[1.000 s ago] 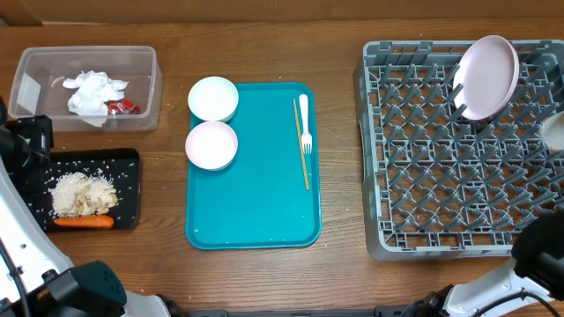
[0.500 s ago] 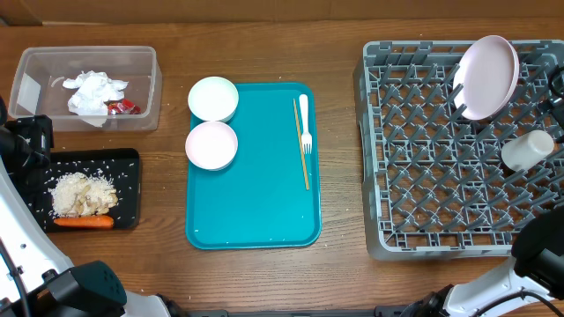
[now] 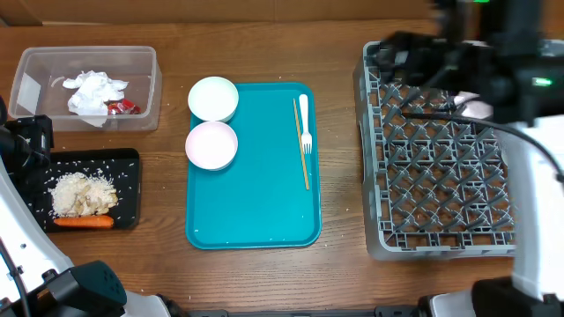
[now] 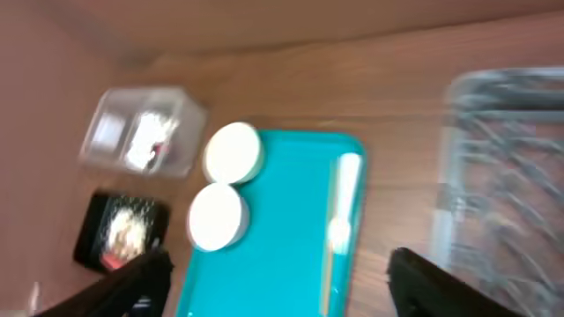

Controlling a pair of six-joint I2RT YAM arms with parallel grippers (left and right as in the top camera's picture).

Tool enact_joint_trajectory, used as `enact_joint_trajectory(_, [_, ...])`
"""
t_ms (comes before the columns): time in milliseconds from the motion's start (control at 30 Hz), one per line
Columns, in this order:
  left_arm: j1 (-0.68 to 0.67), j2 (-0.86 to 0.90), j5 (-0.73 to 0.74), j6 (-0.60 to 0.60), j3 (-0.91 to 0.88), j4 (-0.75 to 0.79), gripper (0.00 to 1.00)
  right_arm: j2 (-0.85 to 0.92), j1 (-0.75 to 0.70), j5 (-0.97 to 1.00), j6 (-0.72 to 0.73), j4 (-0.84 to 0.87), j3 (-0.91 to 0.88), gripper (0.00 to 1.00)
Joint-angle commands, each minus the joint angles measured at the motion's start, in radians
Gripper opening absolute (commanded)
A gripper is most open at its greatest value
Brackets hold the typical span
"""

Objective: Sort waste into correct bins and load items into the dishwasher rack
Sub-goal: 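Reach the right gripper to the pink bowl on the teal tray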

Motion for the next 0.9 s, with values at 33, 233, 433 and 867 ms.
enact_joint_trajectory(33, [0.001, 0.000, -0.008, 0.012, 0.002, -0.003, 1.00, 0.245, 0.306, 0.051, 0.106, 0.094, -0.037, 0.71])
enact_joint_trajectory(233, [0.001, 0.000, -0.008, 0.012, 0.002, -0.003, 1.00, 0.521, 0.508, 0.200, 0.195, 0.190, -0.037, 0.64])
enact_joint_trajectory(433, [0.001, 0.000, -0.008, 0.012, 0.002, -0.003, 1.00, 0.630, 0.587, 0.212, 0.262, 0.260, -0.037, 0.60])
enact_joint_trajectory(867, [0.001, 0.000, -0.008, 0.012, 0.002, -0.003, 1.00, 0.584, 0.635, 0.432, 0.153, 0.129, 0.052, 0.68])
